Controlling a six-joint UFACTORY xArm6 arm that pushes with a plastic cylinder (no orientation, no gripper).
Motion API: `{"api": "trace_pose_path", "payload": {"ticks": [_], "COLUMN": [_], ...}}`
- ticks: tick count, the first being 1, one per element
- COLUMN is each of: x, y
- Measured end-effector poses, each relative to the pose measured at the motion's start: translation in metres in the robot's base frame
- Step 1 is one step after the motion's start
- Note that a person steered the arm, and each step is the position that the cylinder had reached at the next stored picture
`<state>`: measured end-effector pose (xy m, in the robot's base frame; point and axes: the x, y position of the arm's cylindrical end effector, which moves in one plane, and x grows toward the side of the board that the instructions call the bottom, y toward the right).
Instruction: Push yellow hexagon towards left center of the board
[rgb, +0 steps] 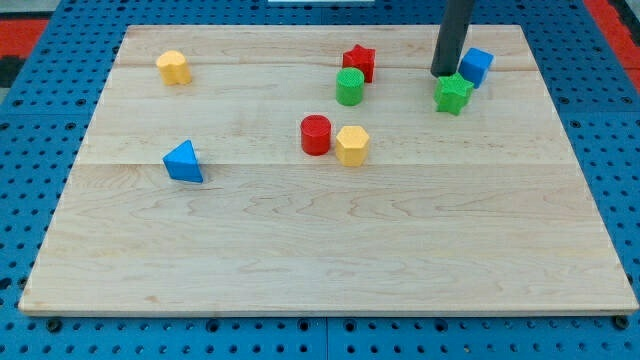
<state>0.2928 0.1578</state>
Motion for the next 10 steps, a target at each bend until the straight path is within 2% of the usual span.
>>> {"api": "trace_pose_path", "payload": {"ticks": [2,3,4,6,8,10], "x": [0.032,0.075,0.114,0.135,0.131,0.096], "y": [0.006,0.008,-0.034,-0.129,-0.231,-0.309]}}
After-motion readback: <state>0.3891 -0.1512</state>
